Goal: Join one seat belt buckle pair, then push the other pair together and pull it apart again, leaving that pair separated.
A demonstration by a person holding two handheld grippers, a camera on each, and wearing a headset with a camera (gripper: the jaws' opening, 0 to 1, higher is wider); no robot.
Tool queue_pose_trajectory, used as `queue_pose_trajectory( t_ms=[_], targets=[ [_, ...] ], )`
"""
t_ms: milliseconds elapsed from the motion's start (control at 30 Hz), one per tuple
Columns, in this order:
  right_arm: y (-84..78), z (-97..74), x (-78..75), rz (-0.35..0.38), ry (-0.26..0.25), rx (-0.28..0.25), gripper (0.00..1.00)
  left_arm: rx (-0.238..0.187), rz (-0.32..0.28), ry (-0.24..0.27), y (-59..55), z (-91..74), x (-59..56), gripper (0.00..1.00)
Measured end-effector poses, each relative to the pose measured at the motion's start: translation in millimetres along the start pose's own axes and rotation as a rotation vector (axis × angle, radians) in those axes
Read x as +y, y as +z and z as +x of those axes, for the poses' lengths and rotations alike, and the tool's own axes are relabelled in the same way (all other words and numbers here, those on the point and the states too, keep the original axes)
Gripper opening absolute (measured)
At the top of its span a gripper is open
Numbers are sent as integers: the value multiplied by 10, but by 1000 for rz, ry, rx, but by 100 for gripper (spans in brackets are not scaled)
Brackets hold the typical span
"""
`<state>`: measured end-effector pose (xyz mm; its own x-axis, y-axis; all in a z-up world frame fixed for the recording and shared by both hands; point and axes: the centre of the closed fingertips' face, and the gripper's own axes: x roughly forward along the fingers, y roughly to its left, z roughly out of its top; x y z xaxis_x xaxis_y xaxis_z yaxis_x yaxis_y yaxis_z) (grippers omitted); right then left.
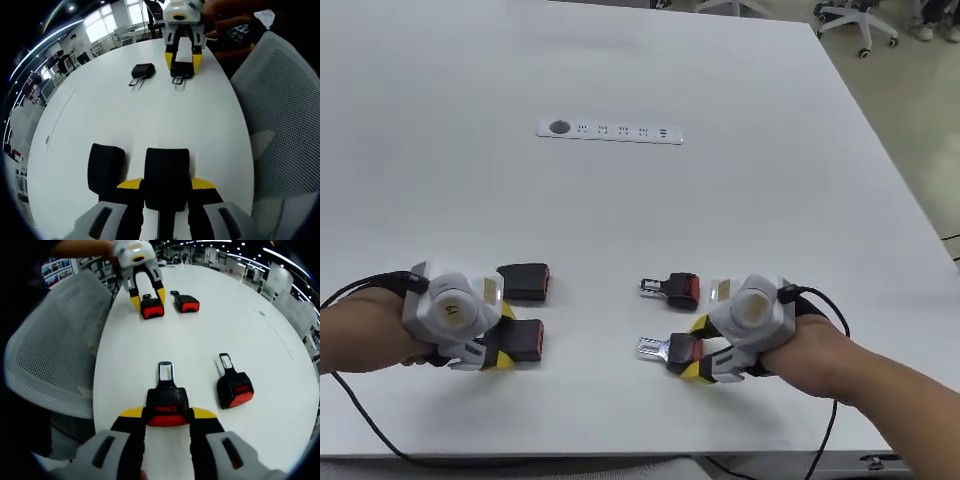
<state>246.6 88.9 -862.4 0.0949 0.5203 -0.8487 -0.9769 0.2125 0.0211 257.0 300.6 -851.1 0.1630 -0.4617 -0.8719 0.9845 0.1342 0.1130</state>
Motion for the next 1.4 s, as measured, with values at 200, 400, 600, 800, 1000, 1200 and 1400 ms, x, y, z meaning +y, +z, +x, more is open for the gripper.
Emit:
queue_pose_trajectory(
  t_ms=[200,400,600,800,1000,1200,1400],
  targets=[
    [-3,18,2,-5,15,-4,34,10,5,-4,-52,23,31,34],
    [101,51,61,17,19,-4,34,-2,2,-12,-69,34,44,34],
    [282,169,17,-1,4,-26,34,6,10,-24,-84,48,45,34],
    [449,275,24,-26,7,-42,34,-4,34,-35,-82,61,38,34],
    [812,496,112,-98,-11,-71,35,-1,45,-47,-75,69,31,34],
    [1122,646,195,-97,-4,-78,35,14,51,-58,-67,75,27,34],
    [1195,711,222,-127,4,-74,34,16,51,-58,-70,70,23,34]
  ],
)
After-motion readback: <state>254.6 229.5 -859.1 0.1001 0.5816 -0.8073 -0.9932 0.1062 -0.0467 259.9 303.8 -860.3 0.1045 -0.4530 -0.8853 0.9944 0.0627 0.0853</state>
